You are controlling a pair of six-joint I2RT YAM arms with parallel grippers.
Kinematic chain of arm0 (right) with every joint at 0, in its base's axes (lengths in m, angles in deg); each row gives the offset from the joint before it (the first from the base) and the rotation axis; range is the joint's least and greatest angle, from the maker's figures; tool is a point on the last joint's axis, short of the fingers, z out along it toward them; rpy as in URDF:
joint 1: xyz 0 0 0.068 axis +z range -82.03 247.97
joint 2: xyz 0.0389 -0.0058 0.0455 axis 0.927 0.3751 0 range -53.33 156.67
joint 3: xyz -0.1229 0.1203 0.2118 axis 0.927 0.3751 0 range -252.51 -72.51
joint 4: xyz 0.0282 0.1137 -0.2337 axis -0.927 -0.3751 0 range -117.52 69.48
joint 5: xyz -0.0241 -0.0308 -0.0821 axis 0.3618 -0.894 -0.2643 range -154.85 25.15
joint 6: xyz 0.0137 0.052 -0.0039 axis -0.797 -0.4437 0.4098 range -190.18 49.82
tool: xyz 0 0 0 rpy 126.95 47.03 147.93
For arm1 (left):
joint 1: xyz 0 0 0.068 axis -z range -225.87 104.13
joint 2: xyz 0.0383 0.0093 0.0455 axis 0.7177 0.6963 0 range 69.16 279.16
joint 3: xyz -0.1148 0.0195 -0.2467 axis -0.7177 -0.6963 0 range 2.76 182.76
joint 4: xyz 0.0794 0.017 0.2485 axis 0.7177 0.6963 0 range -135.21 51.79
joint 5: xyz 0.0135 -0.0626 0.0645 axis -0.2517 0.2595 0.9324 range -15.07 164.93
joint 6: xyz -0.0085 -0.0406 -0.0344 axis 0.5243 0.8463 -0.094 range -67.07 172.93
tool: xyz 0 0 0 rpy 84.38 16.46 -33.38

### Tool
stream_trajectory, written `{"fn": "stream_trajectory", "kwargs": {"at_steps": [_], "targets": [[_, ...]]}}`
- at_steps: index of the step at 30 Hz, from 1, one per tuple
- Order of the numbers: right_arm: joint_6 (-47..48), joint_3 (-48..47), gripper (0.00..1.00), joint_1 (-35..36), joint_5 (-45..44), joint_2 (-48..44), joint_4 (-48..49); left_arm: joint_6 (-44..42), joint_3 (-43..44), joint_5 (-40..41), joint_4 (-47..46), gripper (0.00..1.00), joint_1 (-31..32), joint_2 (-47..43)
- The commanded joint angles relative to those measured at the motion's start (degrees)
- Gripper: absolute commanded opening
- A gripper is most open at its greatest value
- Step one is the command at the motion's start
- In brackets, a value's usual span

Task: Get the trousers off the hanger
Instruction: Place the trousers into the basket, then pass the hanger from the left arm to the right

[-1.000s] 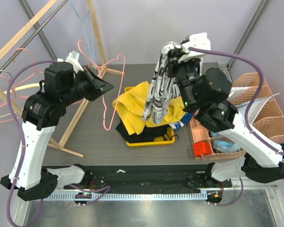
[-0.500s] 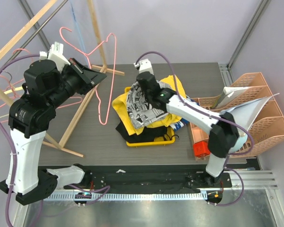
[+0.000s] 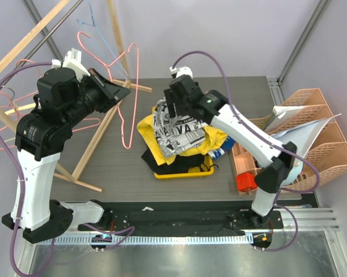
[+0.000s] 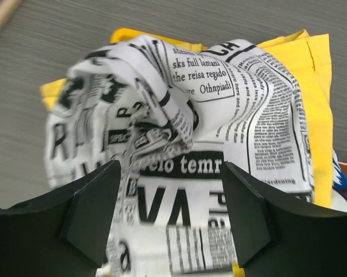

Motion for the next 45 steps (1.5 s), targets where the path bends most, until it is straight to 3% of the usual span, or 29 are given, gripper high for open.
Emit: {"fn": "stream_trajectory", "kwargs": {"at_steps": [1, 4, 6, 13, 18, 19, 22, 25, 30, 38, 41, 42, 43, 45], "targets": [[-0.2, -7.1, 0.77, 3.7, 8.9, -12.7, -9.9, -2.0, 2.2, 2.2, 0.8, 0.00, -0.1, 0.5], [2.5, -8.7, 0.79, 12.0, 12.0, -17.9, -6.4, -1.7, 2.2, 3.0, 1.7, 0.00, -0.1, 0.7], [3.5, -9.8, 0.89, 18.5, 12.3, -18.7, -4.6, -1.3, 2.2, 3.6, 2.3, 0.00, -0.1, 0.9], [11.4, -6.3, 0.91, 36.7, -2.3, -19.5, 5.1, -0.9, 1.6, 3.4, 2.8, 0.00, -0.1, 1.1], [13.7, -9.6, 0.91, 41.3, -6.2, -14.8, 7.8, -0.6, 1.8, 4.5, 4.4, 0.00, -0.1, 1.1], [13.8, -11.7, 0.90, 42.0, -11.7, -13.4, 7.9, -0.5, 1.7, 4.7, 4.7, 0.00, -0.1, 1.1], [13.7, -16.1, 0.89, 42.9, -17.5, -8.6, 8.3, 0.1, 1.6, 5.1, 5.7, 0.00, -0.1, 1.1], [14.4, -18.8, 0.87, 43.2, -19.3, -5.0, 9.8, 0.7, 1.0, 5.1, 5.7, 0.00, -0.2, 0.8], [15.3, -22.2, 0.75, 43.4, -26.2, -0.4, 10.1, 1.5, 1.4, 5.1, 5.6, 0.00, -0.1, 0.5], [16.0, -22.7, 0.43, 43.3, -28.5, 0.5, 11.0, 2.5, 0.8, 4.9, 5.8, 0.00, -0.1, 0.1], [16.0, -21.5, 0.23, 43.4, -29.5, 0.4, 11.9, 3.2, 1.0, 4.3, 5.8, 0.00, -0.1, 0.0], [16.4, -20.6, 0.07, 43.3, -30.4, 0.4, 12.3, 3.6, 1.1, 3.8, 5.7, 0.00, -0.1, 0.0], [17.4, -20.4, 0.01, 43.3, -32.3, 0.5, 12.8, 3.9, 1.1, 3.5, 5.5, 0.00, -0.1, -0.2], [18.0, -20.4, 0.01, 43.3, -33.2, 1.0, 13.9, 4.0, 1.0, 2.9, 4.6, 0.00, -0.1, -0.5]]}}
